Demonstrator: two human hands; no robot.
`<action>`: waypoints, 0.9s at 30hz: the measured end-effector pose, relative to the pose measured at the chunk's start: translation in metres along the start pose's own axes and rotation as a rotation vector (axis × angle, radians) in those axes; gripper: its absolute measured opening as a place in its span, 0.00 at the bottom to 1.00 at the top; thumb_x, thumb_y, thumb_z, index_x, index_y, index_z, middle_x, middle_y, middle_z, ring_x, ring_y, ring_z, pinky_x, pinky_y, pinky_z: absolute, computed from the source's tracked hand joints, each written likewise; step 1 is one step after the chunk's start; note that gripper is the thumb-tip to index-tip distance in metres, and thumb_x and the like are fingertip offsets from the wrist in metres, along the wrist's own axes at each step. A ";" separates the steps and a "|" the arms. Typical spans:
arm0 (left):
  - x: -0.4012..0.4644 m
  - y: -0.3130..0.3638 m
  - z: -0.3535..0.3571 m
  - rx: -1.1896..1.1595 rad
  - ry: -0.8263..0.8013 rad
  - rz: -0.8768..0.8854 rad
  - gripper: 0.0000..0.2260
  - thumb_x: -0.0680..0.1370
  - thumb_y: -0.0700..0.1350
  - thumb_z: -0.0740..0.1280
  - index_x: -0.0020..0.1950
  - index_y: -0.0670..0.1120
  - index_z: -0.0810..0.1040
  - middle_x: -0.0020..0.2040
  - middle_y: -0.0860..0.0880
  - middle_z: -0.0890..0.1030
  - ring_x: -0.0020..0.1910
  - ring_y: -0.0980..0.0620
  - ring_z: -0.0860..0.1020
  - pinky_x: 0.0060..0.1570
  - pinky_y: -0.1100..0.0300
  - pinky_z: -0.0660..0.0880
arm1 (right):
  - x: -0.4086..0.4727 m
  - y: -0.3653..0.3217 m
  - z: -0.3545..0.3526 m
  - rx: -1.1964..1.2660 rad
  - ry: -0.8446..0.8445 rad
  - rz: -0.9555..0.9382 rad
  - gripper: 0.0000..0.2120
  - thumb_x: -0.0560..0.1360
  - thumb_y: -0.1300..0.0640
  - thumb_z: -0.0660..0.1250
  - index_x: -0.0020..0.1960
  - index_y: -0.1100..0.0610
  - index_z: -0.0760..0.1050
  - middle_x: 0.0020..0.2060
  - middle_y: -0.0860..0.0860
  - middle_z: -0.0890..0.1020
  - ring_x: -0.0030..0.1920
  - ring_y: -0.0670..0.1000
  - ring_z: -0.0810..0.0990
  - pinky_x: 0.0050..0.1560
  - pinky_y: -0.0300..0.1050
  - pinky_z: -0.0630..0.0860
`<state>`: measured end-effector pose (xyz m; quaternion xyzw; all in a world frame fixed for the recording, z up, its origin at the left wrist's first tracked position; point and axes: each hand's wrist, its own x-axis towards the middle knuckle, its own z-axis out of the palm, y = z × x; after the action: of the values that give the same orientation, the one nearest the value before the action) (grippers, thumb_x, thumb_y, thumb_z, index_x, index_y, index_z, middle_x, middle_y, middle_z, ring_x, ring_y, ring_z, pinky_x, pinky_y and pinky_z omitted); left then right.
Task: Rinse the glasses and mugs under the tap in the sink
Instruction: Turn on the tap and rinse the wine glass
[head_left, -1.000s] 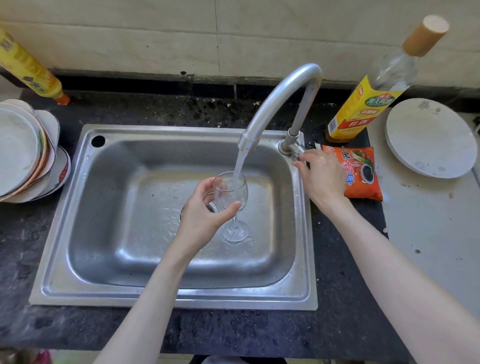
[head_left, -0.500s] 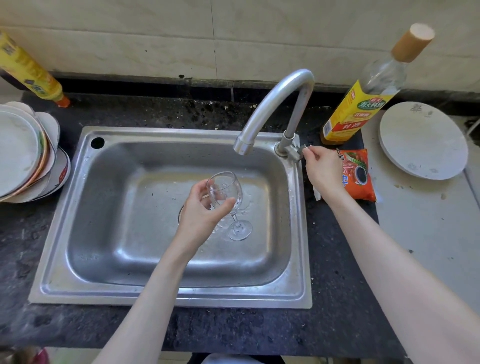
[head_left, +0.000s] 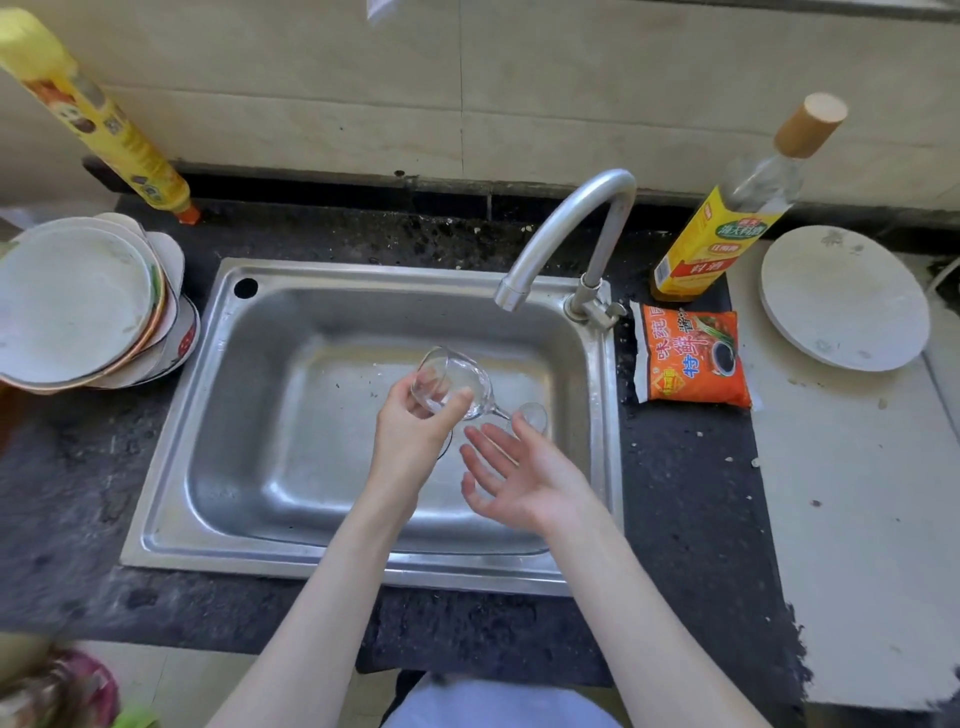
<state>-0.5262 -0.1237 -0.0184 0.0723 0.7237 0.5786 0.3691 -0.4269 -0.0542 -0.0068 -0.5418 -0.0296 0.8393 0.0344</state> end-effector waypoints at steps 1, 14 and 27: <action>-0.003 0.000 -0.002 0.013 -0.024 -0.005 0.13 0.71 0.41 0.72 0.53 0.48 0.73 0.47 0.54 0.79 0.45 0.59 0.77 0.40 0.75 0.71 | 0.003 0.001 0.004 0.054 0.022 -0.010 0.12 0.76 0.48 0.64 0.48 0.56 0.76 0.47 0.49 0.82 0.45 0.50 0.78 0.42 0.46 0.70; -0.026 -0.004 -0.030 0.908 -0.179 0.276 0.26 0.68 0.58 0.72 0.61 0.51 0.70 0.54 0.59 0.68 0.64 0.56 0.61 0.48 0.62 0.51 | -0.028 -0.001 0.008 -0.605 0.143 -0.789 0.08 0.75 0.53 0.67 0.39 0.54 0.80 0.39 0.45 0.81 0.41 0.40 0.78 0.50 0.32 0.70; -0.046 -0.007 -0.033 0.928 -0.141 0.384 0.36 0.57 0.71 0.59 0.59 0.53 0.71 0.54 0.61 0.66 0.61 0.60 0.60 0.48 0.65 0.49 | -0.050 0.022 0.006 -0.773 -0.003 -1.117 0.12 0.71 0.62 0.71 0.34 0.47 0.80 0.35 0.42 0.80 0.38 0.37 0.77 0.44 0.33 0.71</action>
<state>-0.5111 -0.1758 -0.0023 0.3993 0.8516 0.2469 0.2332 -0.4122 -0.0806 0.0392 -0.4173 -0.6029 0.6254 0.2668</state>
